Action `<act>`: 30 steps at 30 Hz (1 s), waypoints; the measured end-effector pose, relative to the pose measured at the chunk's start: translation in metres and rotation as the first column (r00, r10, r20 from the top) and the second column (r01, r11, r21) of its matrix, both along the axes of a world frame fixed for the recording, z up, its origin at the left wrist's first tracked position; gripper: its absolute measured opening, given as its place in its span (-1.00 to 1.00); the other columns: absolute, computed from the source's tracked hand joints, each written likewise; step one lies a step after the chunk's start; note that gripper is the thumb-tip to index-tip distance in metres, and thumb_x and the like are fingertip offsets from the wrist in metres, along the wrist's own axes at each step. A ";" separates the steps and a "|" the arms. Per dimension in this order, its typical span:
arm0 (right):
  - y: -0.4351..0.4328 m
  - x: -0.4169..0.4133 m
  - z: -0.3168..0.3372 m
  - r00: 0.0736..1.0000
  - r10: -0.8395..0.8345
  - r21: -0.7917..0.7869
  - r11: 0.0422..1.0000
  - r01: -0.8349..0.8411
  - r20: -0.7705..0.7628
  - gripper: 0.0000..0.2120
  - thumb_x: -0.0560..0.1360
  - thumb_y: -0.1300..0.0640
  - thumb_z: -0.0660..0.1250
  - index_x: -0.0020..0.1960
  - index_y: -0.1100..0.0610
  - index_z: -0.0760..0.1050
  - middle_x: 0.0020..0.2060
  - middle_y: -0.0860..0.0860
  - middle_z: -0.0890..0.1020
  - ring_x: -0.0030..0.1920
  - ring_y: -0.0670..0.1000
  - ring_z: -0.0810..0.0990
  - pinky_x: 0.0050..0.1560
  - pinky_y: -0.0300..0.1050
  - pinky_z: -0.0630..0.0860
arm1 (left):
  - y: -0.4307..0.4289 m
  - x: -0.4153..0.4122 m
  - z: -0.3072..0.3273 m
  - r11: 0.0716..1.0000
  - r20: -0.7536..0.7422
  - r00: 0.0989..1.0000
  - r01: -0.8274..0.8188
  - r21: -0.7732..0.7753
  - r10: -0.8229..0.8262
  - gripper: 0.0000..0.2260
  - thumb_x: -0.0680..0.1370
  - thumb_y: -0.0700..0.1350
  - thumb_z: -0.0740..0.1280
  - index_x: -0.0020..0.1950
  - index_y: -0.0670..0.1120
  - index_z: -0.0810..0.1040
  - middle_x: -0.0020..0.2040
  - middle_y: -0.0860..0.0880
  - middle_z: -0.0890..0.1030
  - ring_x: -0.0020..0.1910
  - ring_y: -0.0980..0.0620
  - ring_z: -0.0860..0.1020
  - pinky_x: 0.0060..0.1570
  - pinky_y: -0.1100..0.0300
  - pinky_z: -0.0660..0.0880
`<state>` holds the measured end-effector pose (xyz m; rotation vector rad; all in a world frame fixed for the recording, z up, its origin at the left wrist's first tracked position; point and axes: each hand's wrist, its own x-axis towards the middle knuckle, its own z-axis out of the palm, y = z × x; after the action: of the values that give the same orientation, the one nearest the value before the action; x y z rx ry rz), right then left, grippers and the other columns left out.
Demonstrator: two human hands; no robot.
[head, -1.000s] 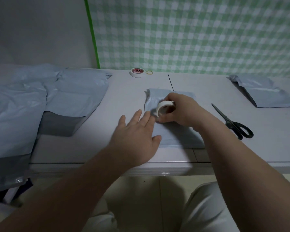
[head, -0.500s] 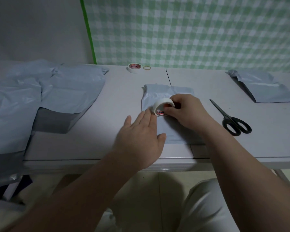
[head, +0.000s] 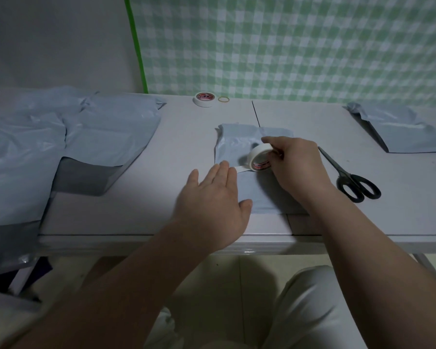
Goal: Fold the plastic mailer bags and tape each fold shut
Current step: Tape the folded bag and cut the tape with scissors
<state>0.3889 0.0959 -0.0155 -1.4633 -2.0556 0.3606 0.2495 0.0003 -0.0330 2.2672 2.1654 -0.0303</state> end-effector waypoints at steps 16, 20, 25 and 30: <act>-0.012 -0.006 -0.011 0.922 -0.100 0.376 0.925 -0.052 0.374 -0.57 0.34 0.39 0.27 0.15 0.10 0.56 -0.27 0.13 0.49 -0.26 0.17 0.45 -0.44 -0.30 0.01 | 0.006 0.004 0.003 0.998 0.010 1.000 0.007 0.057 -0.008 -0.42 0.57 0.12 -0.04 0.55 -0.11 0.04 0.56 -0.15 0.05 0.52 -0.03 0.05 0.46 -0.08 -0.12; -0.011 -0.002 -0.021 0.945 -0.122 0.394 0.919 -0.008 0.303 -0.50 0.39 0.36 0.29 0.28 0.03 0.49 -0.20 0.11 0.50 -0.22 0.16 0.45 -0.44 -0.26 0.06 | 0.010 0.008 0.004 0.999 -0.044 0.999 -0.006 0.044 0.008 -0.40 0.55 0.15 -0.12 0.55 -0.07 0.03 0.55 -0.19 0.04 0.51 -0.09 0.08 0.47 -0.11 -0.12; -0.009 -0.001 -0.024 0.972 -0.060 0.309 0.951 -0.013 0.227 -0.49 0.49 0.24 0.21 0.42 -0.02 0.34 -0.03 0.09 0.53 -0.04 0.14 0.47 -0.30 -0.12 0.24 | 0.013 0.021 0.008 0.998 -0.112 0.994 -0.014 0.058 0.020 -0.46 0.56 0.17 -0.09 0.46 -0.06 0.24 0.30 -0.20 0.33 0.25 -0.17 0.39 0.39 -0.15 0.10; 0.000 0.007 -0.025 1.000 -0.028 0.153 0.988 0.029 -0.004 -0.59 0.49 0.12 0.29 0.33 0.01 0.42 -0.14 -0.03 0.59 -0.05 0.11 0.54 -0.18 -0.09 0.37 | 0.013 0.025 0.004 0.992 -0.111 0.993 -0.019 0.121 0.033 -0.47 0.56 0.14 -0.08 0.41 -0.11 0.31 0.23 -0.10 0.39 0.24 -0.15 0.38 0.41 -0.17 0.04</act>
<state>0.3959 0.0956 -0.0401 -1.3981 -2.0117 0.1880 0.2743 0.0128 -0.0294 2.3544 2.3120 -0.0301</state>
